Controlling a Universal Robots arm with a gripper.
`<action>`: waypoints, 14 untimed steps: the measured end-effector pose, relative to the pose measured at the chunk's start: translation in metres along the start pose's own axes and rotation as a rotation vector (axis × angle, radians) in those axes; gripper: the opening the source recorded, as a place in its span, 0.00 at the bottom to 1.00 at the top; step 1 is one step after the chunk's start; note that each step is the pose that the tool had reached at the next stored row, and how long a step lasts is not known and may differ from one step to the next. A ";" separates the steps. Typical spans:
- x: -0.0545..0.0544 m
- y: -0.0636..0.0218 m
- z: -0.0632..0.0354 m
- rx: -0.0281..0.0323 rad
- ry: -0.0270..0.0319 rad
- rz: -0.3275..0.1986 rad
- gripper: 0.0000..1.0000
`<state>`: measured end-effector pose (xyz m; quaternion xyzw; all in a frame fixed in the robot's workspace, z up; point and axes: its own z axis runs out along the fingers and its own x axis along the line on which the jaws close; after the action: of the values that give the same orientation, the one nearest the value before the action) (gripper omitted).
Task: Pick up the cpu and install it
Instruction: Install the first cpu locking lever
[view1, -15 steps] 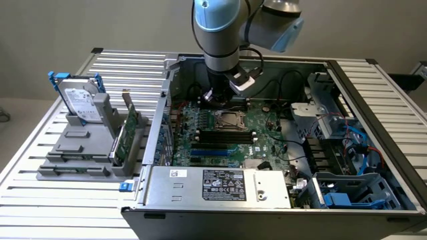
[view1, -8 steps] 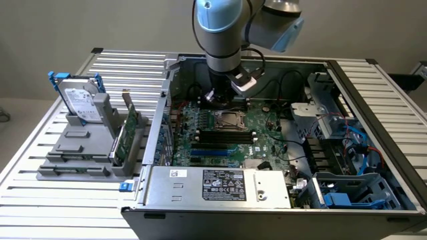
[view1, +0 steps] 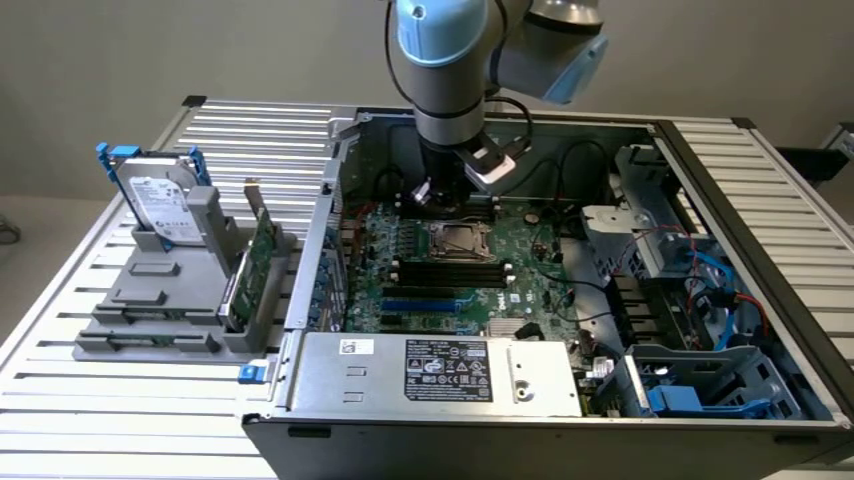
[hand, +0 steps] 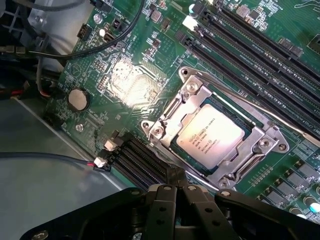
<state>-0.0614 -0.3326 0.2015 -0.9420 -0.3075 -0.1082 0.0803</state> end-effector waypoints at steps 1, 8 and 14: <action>0.000 0.0002 0.0003 0.0000 0.0000 0.000 0.11; 0.000 0.0009 0.0024 0.0000 0.0000 0.000 0.11; 0.000 0.0014 0.0045 -0.0001 -0.0001 0.000 0.11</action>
<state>-0.0596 -0.3326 0.1971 -0.9420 -0.3076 -0.1082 0.0802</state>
